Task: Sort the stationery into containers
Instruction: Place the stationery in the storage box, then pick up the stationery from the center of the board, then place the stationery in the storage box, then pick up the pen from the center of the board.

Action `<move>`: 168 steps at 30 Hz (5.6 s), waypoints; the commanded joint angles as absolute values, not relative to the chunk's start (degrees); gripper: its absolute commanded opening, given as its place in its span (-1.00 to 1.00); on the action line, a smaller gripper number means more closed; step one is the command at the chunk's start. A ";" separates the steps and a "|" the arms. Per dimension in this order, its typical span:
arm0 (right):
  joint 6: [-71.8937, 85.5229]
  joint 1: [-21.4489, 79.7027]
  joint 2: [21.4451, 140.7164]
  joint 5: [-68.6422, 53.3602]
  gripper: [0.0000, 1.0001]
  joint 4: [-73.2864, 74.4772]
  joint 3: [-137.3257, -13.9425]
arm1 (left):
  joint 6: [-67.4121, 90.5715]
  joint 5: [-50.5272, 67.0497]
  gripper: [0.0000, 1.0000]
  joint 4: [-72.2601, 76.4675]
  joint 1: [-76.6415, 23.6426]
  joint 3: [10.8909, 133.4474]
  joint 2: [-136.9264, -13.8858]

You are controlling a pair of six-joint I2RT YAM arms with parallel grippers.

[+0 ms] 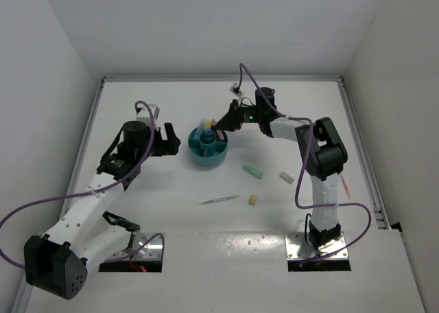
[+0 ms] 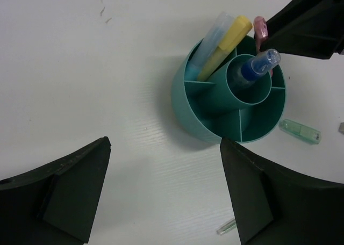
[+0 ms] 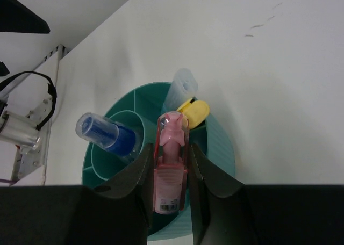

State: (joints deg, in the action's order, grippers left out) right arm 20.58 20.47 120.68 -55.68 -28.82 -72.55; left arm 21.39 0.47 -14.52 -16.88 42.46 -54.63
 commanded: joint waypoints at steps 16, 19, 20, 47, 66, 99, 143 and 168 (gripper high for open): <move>15.87 20.39 114.00 -54.25 -0.68 -28.26 -74.96 | 20.30 3.95 -0.14 -11.69 -16.35 41.66 -54.40; 1.08 20.39 109.87 -39.86 -1.00 0.61 -82.16 | 20.30 5.45 -0.82 -11.16 -16.35 41.66 -55.45; 0.36 19.78 108.99 -32.85 -1.00 3.57 -83.83 | 20.82 6.23 -0.83 -11.16 -16.35 41.66 -55.46; -23.65 28.30 103.45 -12.39 0.15 32.35 -62.50 | 21.36 6.24 0.54 -12.74 -16.35 42.80 -57.74; -22.23 32.17 108.02 -8.78 -0.88 31.19 -63.54 | 21.36 6.24 0.54 -12.74 -16.35 42.80 -57.22; 6.15 28.04 112.24 -31.99 -1.00 -12.03 -82.01 | 20.30 4.48 0.54 -13.27 -16.35 42.80 -57.83; -29.32 26.37 84.92 -12.64 0.16 18.50 -66.28 | 16.61 16.62 -0.05 -11.51 -17.67 42.10 -55.90; -47.37 49.56 94.39 -32.70 -0.04 26.63 -57.56 | 17.75 9.14 0.55 -13.71 -17.67 43.15 -53.71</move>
State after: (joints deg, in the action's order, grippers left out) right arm -49.28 47.44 91.74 -33.28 31.03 -52.69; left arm 17.43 10.22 -13.96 -17.32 41.78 -55.55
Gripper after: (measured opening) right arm 0.488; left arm 0.774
